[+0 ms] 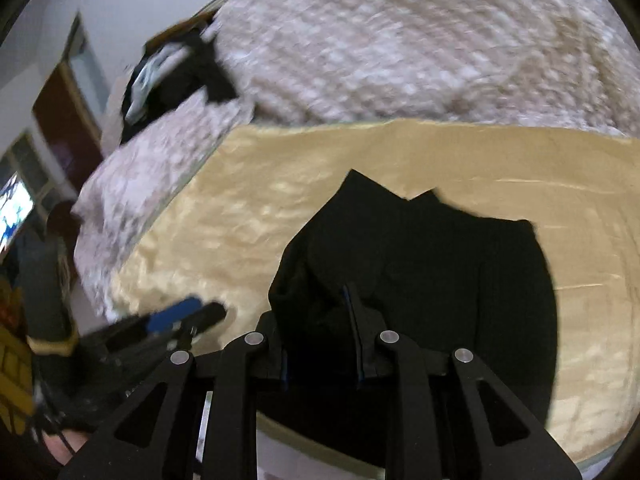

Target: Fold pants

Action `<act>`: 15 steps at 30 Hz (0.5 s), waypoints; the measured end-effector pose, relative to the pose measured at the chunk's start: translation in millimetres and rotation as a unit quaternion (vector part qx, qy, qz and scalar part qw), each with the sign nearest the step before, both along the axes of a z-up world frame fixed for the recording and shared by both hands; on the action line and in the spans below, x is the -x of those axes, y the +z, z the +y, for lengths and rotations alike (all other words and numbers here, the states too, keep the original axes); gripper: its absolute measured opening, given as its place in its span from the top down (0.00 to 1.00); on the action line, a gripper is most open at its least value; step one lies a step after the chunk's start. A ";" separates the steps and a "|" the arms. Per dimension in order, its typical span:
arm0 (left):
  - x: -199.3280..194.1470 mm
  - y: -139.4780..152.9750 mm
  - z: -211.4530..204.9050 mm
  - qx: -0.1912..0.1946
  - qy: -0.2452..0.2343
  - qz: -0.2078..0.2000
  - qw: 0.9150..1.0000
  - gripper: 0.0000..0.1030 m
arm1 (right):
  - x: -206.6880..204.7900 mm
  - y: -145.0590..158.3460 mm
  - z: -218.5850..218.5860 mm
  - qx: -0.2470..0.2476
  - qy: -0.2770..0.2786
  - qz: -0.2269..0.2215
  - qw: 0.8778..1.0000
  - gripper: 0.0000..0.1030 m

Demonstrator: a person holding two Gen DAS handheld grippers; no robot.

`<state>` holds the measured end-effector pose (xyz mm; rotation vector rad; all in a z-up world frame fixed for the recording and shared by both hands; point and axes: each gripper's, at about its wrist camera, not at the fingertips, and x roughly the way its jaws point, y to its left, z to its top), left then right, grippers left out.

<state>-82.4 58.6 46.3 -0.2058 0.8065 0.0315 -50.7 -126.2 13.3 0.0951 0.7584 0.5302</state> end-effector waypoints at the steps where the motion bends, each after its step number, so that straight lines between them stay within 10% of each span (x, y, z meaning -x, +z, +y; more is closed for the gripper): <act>1: 0.5 -0.5 2.0 0.001 0.002 0.000 1.000 0.65 | -2.9 -10.1 4.7 0.007 0.001 0.010 1.000 0.79; 11: 1.6 -1.8 1.7 0.000 0.001 0.001 1.000 0.65 | -3.1 -21.9 12.8 0.015 0.007 0.007 1.000 0.75; 15: 0.5 -3.7 4.8 0.000 0.008 0.003 1.000 0.65 | 3.7 -16.1 12.1 -0.009 0.040 0.002 0.999 0.53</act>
